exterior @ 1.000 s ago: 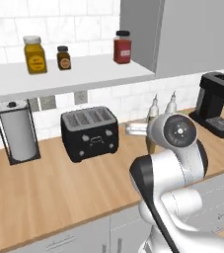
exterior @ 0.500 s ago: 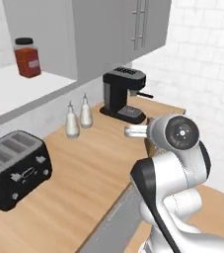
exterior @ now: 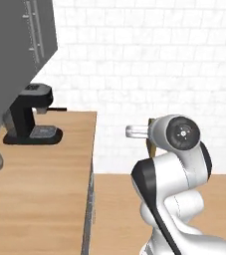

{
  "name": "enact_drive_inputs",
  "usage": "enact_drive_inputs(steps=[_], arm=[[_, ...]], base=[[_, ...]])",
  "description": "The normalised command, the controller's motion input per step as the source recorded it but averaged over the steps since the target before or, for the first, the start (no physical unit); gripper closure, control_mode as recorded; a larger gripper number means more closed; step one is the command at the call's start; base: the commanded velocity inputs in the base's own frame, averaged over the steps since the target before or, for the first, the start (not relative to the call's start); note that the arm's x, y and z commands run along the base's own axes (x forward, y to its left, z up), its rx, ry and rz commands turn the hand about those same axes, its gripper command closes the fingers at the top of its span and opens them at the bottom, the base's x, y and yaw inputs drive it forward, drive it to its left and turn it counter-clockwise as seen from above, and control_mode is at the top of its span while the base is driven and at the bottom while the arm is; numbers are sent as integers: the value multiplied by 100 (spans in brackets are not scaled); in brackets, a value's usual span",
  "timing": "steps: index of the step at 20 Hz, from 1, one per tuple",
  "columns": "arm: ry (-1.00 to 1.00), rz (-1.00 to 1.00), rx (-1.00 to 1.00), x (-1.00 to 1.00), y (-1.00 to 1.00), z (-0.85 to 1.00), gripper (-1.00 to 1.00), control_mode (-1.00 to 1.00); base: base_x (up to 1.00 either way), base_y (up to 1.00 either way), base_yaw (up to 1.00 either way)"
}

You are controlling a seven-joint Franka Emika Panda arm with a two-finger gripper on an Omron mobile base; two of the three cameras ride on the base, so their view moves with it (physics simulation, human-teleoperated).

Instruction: Start the toaster. Once the lever pops up, take the bread to the plate on the dining counter.

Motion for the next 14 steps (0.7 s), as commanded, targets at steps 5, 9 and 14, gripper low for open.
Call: enact_drive_inputs(steps=[5, 9, 14], arm=[[0, 0, 0, 0, 0, 0, 100, 100], [0, 0, 0, 0, 0, 0, 100, 100], [0, 0, 0, 0, 0, 0, 100, 100]], base=[[28, -45, -75], [32, -56, -72], [29, -69, -66]])
